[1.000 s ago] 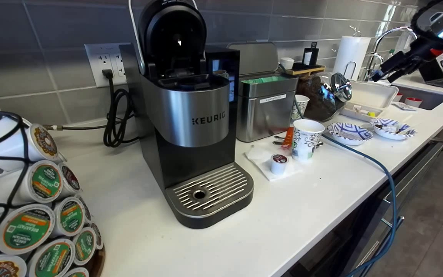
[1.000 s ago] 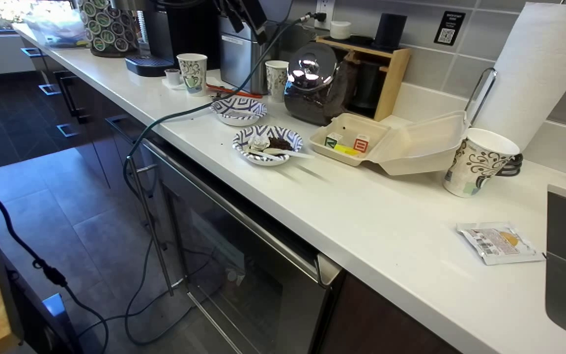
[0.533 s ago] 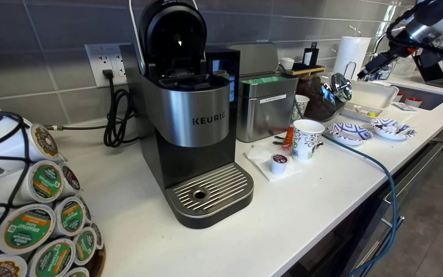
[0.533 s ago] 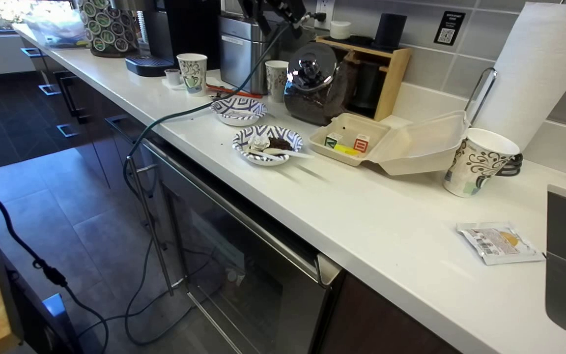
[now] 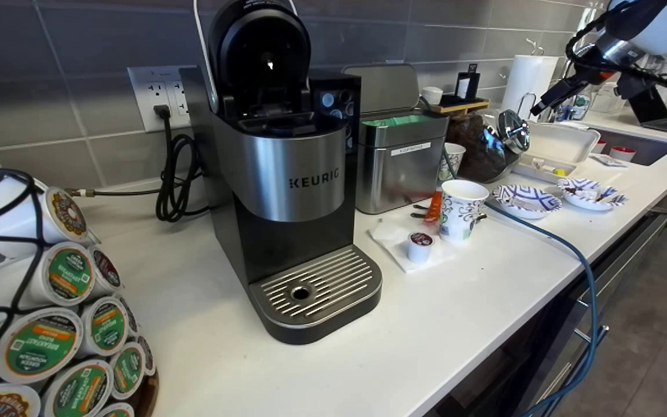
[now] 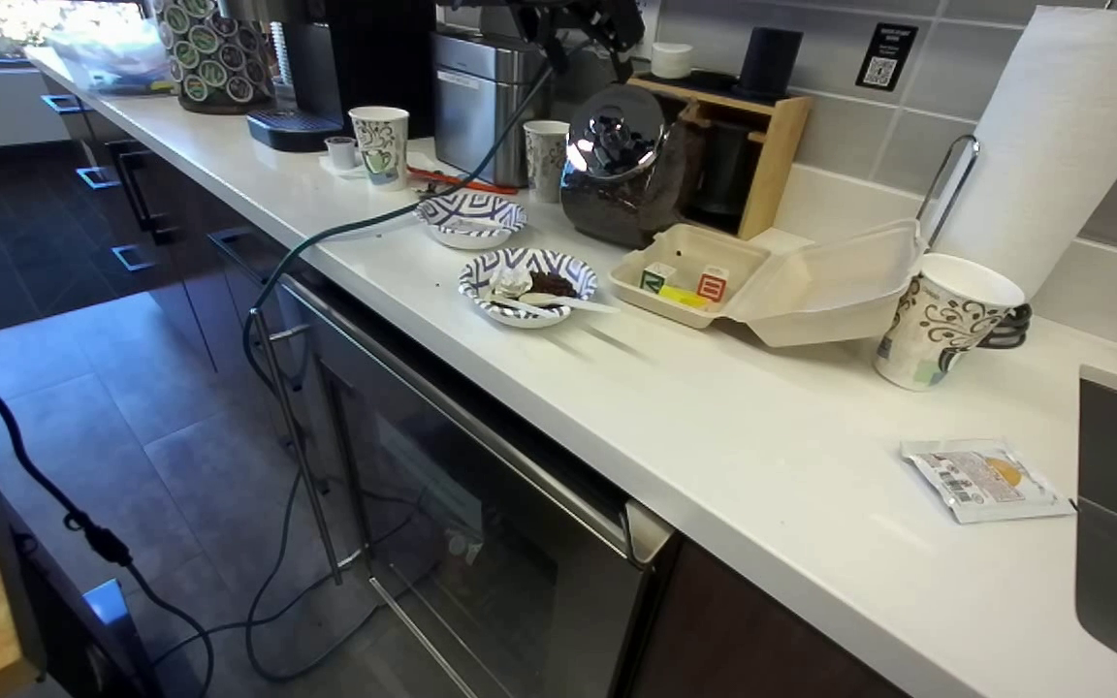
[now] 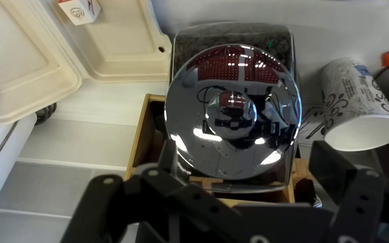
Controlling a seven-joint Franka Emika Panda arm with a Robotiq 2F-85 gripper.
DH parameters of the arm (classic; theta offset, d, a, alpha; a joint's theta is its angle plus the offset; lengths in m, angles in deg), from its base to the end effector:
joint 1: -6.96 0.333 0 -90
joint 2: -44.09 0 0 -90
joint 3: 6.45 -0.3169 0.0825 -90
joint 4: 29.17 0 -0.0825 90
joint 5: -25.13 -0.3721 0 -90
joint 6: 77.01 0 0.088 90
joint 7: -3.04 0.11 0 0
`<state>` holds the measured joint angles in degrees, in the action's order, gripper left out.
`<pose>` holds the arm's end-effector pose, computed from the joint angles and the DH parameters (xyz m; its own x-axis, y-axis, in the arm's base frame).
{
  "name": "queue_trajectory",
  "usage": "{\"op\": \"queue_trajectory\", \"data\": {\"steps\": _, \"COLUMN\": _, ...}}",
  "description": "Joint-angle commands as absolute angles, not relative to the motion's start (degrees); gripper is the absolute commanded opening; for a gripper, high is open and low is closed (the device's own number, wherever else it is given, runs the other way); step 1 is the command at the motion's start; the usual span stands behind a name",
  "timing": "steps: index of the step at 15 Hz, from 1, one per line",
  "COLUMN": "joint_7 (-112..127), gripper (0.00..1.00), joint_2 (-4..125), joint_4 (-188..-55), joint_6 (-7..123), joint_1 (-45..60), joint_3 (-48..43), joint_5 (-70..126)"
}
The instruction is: Move the bowl to the right then take lid off of the jar of beans
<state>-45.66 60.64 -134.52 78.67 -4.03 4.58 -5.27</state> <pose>0.6096 -0.2535 0.4442 0.7921 0.0923 0.6034 0.0350 -0.9937 0.1061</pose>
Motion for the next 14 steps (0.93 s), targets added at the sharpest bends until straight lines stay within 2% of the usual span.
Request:
{"op": "queue_trajectory", "data": {"steps": 1, "joint_7": -47.2, "gripper": 1.00, "joint_2": 61.6, "joint_4": -133.6, "joint_6": 77.9, "joint_1": -4.9, "joint_3": 4.2, "joint_5": -6.2}}
{"op": "queue_trajectory", "data": {"steps": 8, "joint_7": -50.1, "gripper": 1.00, "joint_2": 64.7, "joint_4": -130.6, "joint_6": 72.4, "joint_1": -8.4, "joint_3": 2.0, "joint_5": -12.6}}
{"op": "queue_trajectory", "data": {"steps": 9, "joint_7": -49.3, "gripper": 1.00, "joint_2": 65.0, "joint_4": -130.2, "joint_6": 72.4, "joint_1": -11.4, "joint_3": -1.3, "joint_5": -11.5}}
{"op": "queue_trajectory", "data": {"steps": 14, "joint_7": -48.7, "gripper": 1.00, "joint_2": 67.3, "joint_4": -127.5, "joint_6": 72.0, "joint_1": -14.4, "joint_3": -4.3, "joint_5": -11.8}}
